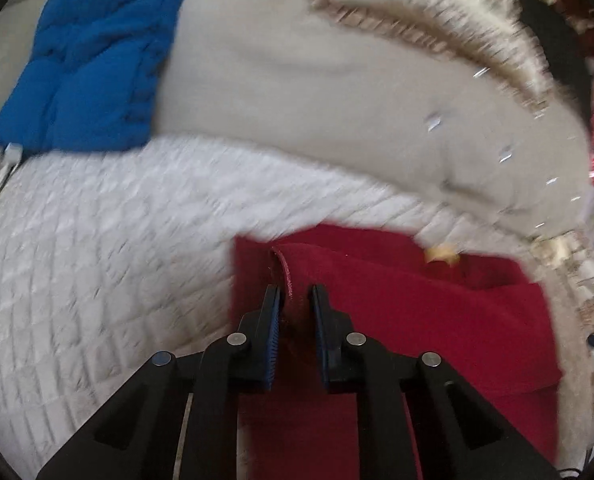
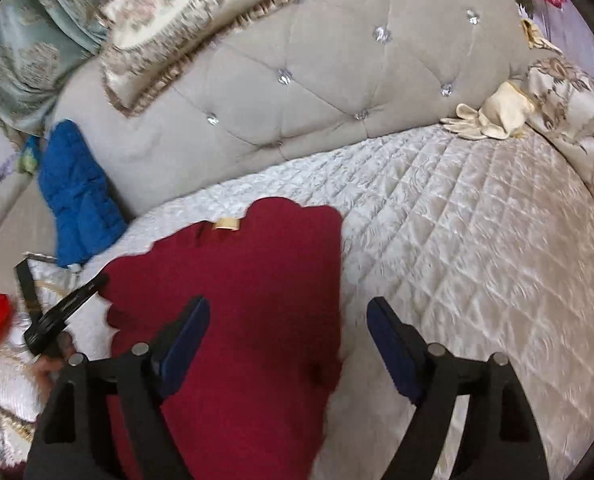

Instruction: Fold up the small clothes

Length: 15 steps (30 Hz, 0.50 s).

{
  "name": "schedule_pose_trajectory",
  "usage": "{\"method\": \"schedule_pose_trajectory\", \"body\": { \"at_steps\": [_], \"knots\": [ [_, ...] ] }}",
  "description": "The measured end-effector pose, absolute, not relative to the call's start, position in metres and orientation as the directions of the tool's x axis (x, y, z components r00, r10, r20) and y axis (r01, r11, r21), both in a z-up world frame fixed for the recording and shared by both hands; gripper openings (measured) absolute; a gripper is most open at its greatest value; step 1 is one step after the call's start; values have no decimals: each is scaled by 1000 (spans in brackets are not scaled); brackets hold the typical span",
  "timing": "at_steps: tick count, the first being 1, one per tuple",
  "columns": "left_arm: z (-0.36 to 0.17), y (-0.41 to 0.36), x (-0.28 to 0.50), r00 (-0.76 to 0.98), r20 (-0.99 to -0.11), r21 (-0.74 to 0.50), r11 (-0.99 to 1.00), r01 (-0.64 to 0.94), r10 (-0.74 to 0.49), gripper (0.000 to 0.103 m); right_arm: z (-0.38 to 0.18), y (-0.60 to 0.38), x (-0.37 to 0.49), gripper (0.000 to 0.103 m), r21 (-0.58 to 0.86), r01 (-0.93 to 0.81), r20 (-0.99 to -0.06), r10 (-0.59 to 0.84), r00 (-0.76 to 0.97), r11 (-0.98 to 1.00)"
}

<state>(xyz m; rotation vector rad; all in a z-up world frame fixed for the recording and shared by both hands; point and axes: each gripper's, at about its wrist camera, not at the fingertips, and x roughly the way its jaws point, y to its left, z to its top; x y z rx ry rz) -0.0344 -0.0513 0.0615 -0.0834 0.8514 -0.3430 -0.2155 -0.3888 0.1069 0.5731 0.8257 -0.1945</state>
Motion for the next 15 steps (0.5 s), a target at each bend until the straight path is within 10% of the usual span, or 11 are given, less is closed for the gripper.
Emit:
{"method": "schedule_pose_trajectory", "body": {
  "at_steps": [12,13,14,15],
  "knots": [
    [40,-50,-26,556,-781,-198,958,208,-283,0,28,-419,-126,84,447,449,-813,142,565,774],
    [40,-48,-25,554,-781,-205,956,210,-289,0,31,-415,-124,68,405,430,-813,102,573,807],
    [40,-48,-25,550,-780,-214,953,216,-299,0,36,-410,-121,25,393,395,-810,109,577,830],
    [41,-48,-26,552,-778,-212,952,219,-300,0,43,-405,-122,22,371,386,-809,90,581,845]
  ]
}}
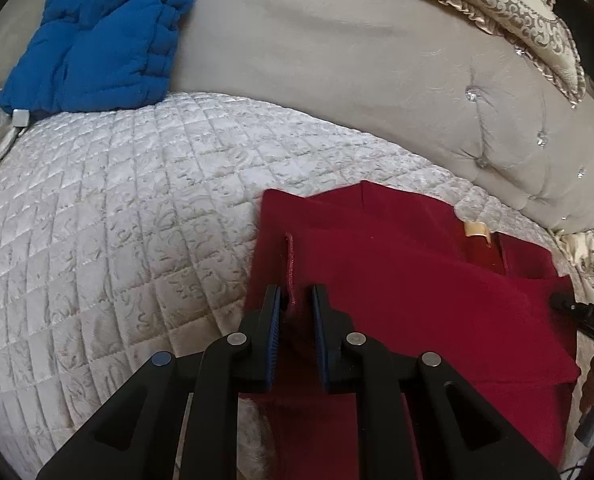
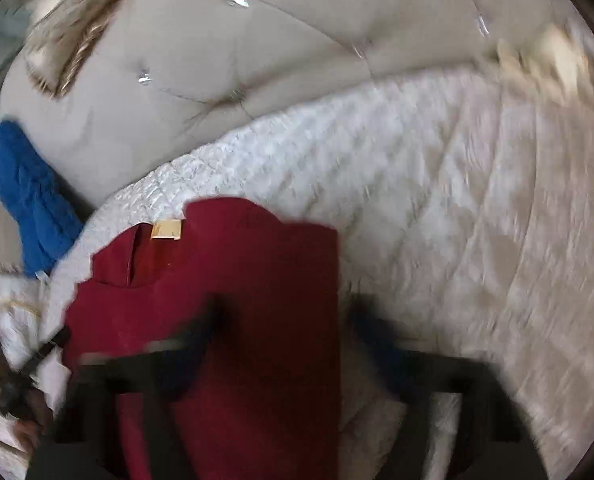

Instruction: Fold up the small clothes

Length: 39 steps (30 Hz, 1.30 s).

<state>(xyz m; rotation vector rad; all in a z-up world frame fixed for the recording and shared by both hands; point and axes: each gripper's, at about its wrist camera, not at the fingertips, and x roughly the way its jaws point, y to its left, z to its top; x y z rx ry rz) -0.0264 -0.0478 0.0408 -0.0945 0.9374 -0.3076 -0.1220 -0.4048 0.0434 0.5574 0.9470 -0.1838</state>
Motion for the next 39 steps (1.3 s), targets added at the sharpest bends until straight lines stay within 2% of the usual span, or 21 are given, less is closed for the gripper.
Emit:
{"method": "schedule_pose_trajectory", "body": {
  "at_steps": [1,2,4,6,7,9,10,11,13,14,17,20,21,22,23,25,30,33,35,39],
  "knots": [
    [41,-51,-28,559,-776,-197,954,226,-293,0,52,-400,-124,21,331,380,-802,45,596,864],
    [40,-55,-29,556,-778,-191,952,237,-294,0,63,-393,-129,16,255,378,-792,-32,610,890],
    [36,-65,-30,536,-784,-194,944,266,-313,0,69,-386,-137,14,114,402,-776,-172,607,908],
    [33,-78,-32,542,-789,-150,946,286,-289,0,45,-401,-135,14,131,441,-825,-149,545,888],
    [32,-83,-33,550,-790,-122,949,291,-270,0,34,-409,-135,18,165,462,-843,-119,525,872],
    [33,-82,-34,553,-789,-119,950,288,-267,0,35,-422,-147,25,260,496,-820,-81,566,828],
    [34,-79,-34,550,-789,-131,950,284,-273,0,44,-425,-157,34,283,510,-800,-93,593,812],
    [35,-74,-33,547,-788,-149,949,277,-283,0,52,-426,-166,47,299,518,-784,-104,613,801],
    [37,-65,-30,544,-783,-188,949,254,-301,0,63,-426,-181,61,336,508,-762,-89,642,793],
    [38,-62,-30,545,-779,-205,947,247,-310,0,67,-422,-190,63,345,496,-762,-71,644,797],
    [43,-57,-30,561,-761,-230,944,236,-326,0,66,-410,-205,63,323,465,-790,-36,613,824],
    [46,-55,-32,600,-754,-173,962,211,-267,0,57,-395,-218,63,370,392,-769,41,637,843],
    [46,-53,-31,600,-755,-175,962,208,-267,0,50,-388,-215,63,360,372,-783,61,619,855],
    [46,-50,-30,586,-759,-197,958,210,-284,0,33,-377,-207,62,313,361,-836,74,544,879],
    [46,-49,-29,580,-760,-209,955,210,-294,0,26,-372,-203,58,271,364,-866,61,497,891],
    [48,-45,-31,583,-750,-226,949,218,-313,0,36,-360,-203,58,193,342,-863,-7,506,920],
    [63,-48,-46,608,-691,-268,919,289,-392,0,84,-365,-218,58,232,381,-794,-52,605,895],
    [66,-55,-50,608,-675,-277,907,316,-418,7,93,-368,-211,57,226,394,-777,-79,624,891],
    [62,-61,-48,596,-692,-263,911,318,-408,8,84,-371,-195,46,229,387,-801,-53,596,893],
    [38,-72,-34,538,-781,-191,942,275,-315,8,38,-370,-167,34,114,409,-878,-100,467,905]
  ]
}}
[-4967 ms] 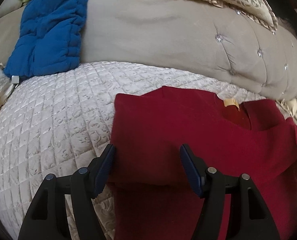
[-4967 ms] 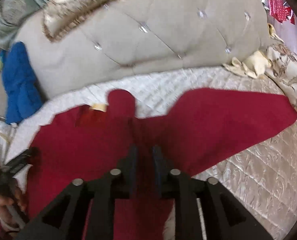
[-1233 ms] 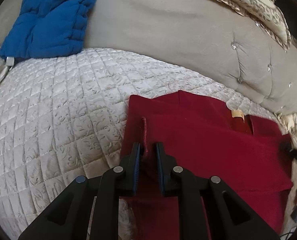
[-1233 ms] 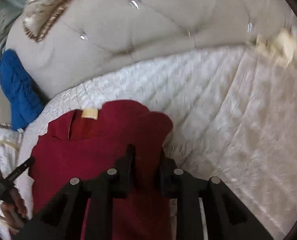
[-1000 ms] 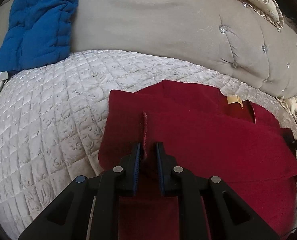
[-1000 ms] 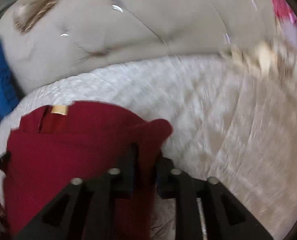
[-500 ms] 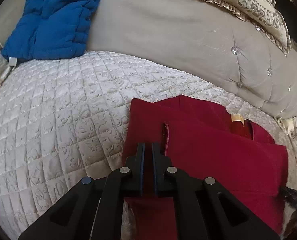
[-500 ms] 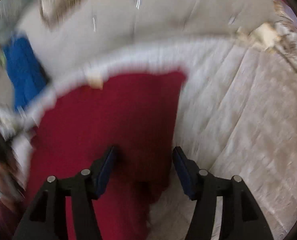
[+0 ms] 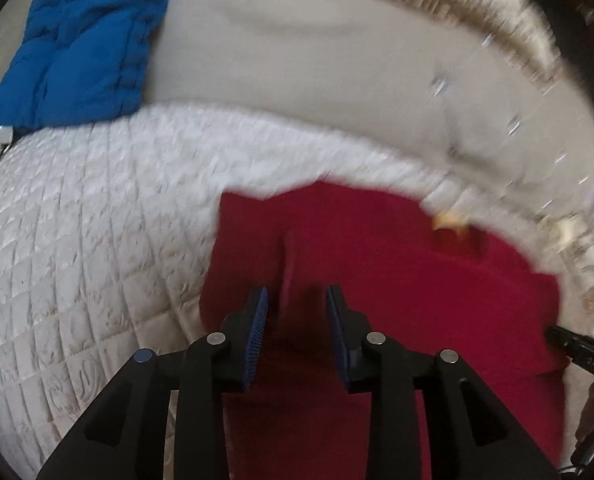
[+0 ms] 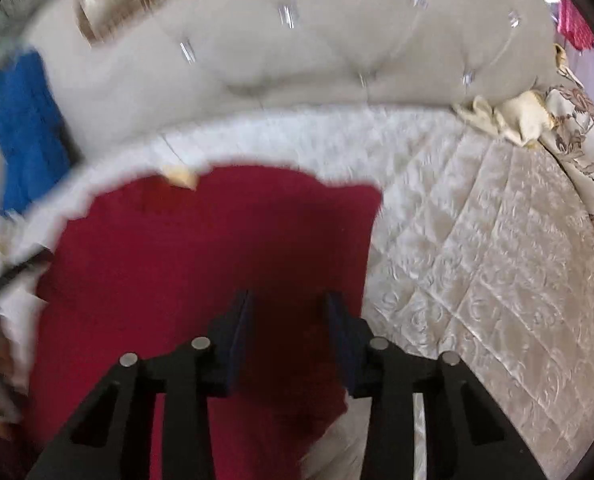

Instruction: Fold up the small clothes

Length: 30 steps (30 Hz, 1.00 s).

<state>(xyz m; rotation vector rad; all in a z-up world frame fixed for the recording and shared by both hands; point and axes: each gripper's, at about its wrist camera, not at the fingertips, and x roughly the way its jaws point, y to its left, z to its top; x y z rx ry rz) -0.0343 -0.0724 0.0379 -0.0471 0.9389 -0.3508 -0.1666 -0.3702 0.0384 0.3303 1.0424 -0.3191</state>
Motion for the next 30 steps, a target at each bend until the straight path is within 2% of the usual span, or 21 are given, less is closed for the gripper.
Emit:
{"method": "schedule_pose_trajectory", "body": {
  "at_steps": [4,8,11,16,18,20,23,26,30],
  "knots": [
    [32,-81,-34,545,-791,-138,949,282,-277,10,56,-378,-179,33,194,448,-859,-69,507,873],
    [32,-86,-40,566,-782,-105,950,294,-262,11,65,-361,-200,41,187,373,-837,-51,544,909],
    [35,-78,-47,559,-774,-146,943,298,-296,11,40,-352,-199,42,91,356,-886,-88,456,930],
    [52,-54,-76,539,-765,-219,930,296,-352,11,67,-358,-230,42,197,404,-849,-51,526,893],
    [62,-42,-95,533,-762,-235,924,300,-367,12,72,-356,-248,46,213,403,-848,-36,529,890],
    [67,-32,-113,530,-757,-251,919,305,-383,14,76,-350,-270,55,258,379,-846,19,532,889],
    [69,-20,-140,520,-767,-229,918,324,-375,17,77,-338,-302,61,318,348,-837,89,540,882],
    [67,-7,-165,508,-795,-168,925,340,-332,17,73,-323,-328,65,379,320,-832,168,529,868],
    [64,12,-186,490,-812,-168,931,323,-317,17,64,-296,-352,68,377,281,-850,208,485,883]
  ]
}}
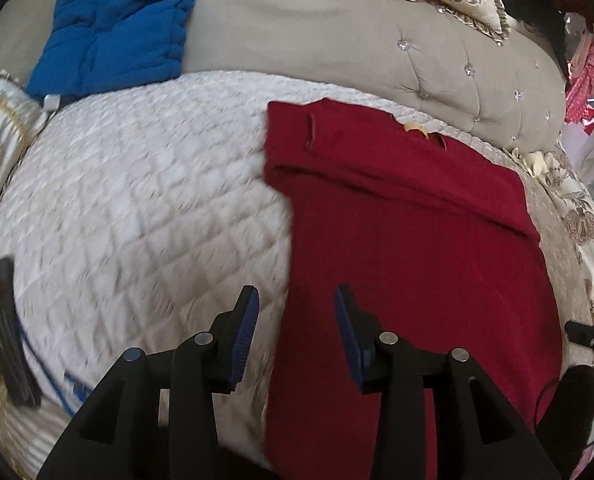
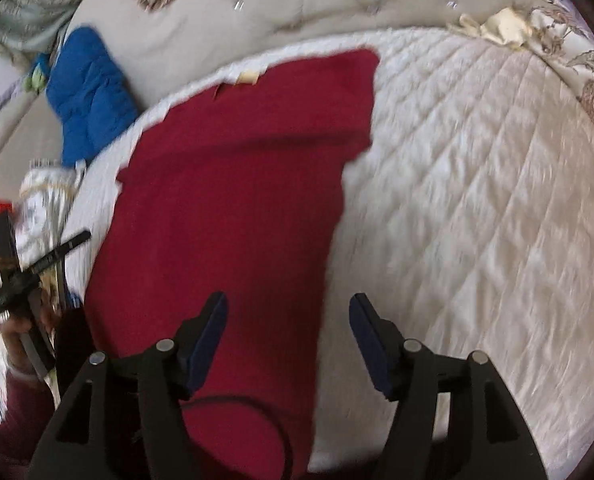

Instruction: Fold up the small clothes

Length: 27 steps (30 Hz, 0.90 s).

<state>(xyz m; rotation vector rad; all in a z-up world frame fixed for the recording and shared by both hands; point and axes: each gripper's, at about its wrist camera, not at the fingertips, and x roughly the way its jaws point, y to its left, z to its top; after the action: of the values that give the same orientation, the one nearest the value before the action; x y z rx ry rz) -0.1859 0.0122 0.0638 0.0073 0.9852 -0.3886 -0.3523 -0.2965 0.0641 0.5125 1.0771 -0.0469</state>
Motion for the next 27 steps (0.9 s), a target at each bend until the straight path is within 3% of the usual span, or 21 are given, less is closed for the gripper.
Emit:
{"method": "schedule_pose_trajectory", "body": {
  "at_steps": [4,6,7,8,15,16,19,27],
  "knots": [
    [68,25,-195,496,-807,-195,937,289,-321,17,44,-278,-360,74,386,302,-845,202,496,872],
    [72,27,-199,495,-806,-202,937,284,-324,17,49,-267,-362,51,289,258,-847,121,517,922],
    [73,28,-202,497,-807,-195,938,285,-319,17,51,-266,-363,14,244,255,-858,86,506,936],
    [76,29,-206,499,-809,-184,940,288,-311,17,54,-271,-364,8,244,260,-855,81,512,934],
    [76,34,-227,477,-833,-142,942,305,-280,17,84,-291,-394,9,343,293,-793,108,599,892],
    [75,35,-228,467,-839,-142,940,309,-280,17,88,-292,-397,17,368,283,-782,130,610,886],
    [73,34,-232,435,-854,-147,935,323,-284,18,98,-289,-408,59,427,246,-776,212,594,870],
    [48,27,-231,328,-909,-154,940,306,-256,18,69,-253,-420,66,395,242,-849,252,464,886]
  ]
}}
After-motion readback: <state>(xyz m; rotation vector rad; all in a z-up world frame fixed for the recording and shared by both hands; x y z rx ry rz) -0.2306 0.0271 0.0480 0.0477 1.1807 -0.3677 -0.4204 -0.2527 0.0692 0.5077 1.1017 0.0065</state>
